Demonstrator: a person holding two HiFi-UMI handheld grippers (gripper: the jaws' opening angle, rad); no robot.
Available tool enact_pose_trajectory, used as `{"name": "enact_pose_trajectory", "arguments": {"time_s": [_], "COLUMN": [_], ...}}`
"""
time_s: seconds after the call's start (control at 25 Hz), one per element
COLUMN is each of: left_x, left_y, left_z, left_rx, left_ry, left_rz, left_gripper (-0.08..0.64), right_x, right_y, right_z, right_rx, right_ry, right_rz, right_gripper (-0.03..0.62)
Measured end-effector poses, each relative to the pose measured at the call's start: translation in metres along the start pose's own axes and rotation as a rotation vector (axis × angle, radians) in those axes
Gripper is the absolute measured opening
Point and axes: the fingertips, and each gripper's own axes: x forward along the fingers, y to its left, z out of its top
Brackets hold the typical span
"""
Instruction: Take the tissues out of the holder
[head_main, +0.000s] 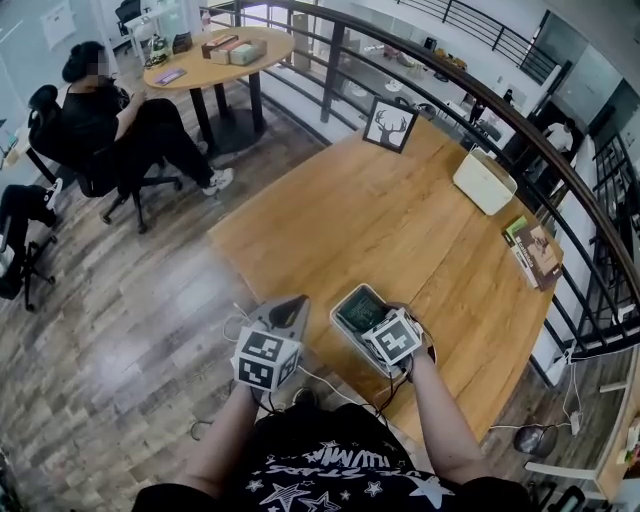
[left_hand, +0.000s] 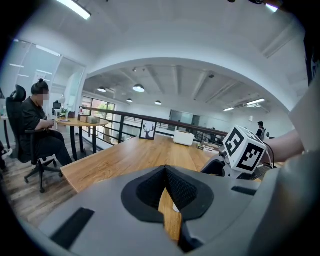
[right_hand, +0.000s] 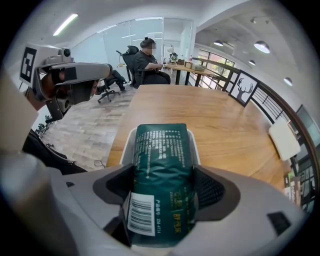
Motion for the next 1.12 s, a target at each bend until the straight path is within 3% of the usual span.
{"name": "enact_pose_trajectory", "arguments": {"time_s": [0.68, 0.84, 1.12], "left_x": [-0.008, -0.012, -0.015], "left_y": [-0.006, -0.006, -0.009], "left_z": [0.004, 0.007, 0.006], "left_rx": [0.021, 0.026, 0.014], "left_ry": [-0.005, -0.010, -0.017], "left_rz": [-0.010, -0.002, 0.017], "left_gripper": [0.012, 0.012, 0.012], "right_x": [-0.010, -0.018, -0.044], "right_y": [0.003, 0.006, -0.003], "right_z": [-0.002, 0.004, 0.011], "right_rx": [-0.051, -0.099, -0.030], "right_ry": [-0.123, -0.145, -0.241], "right_rz": [-0.044, -0.066, -0.078], "right_gripper": [0.337, 0.336, 0.336]}}
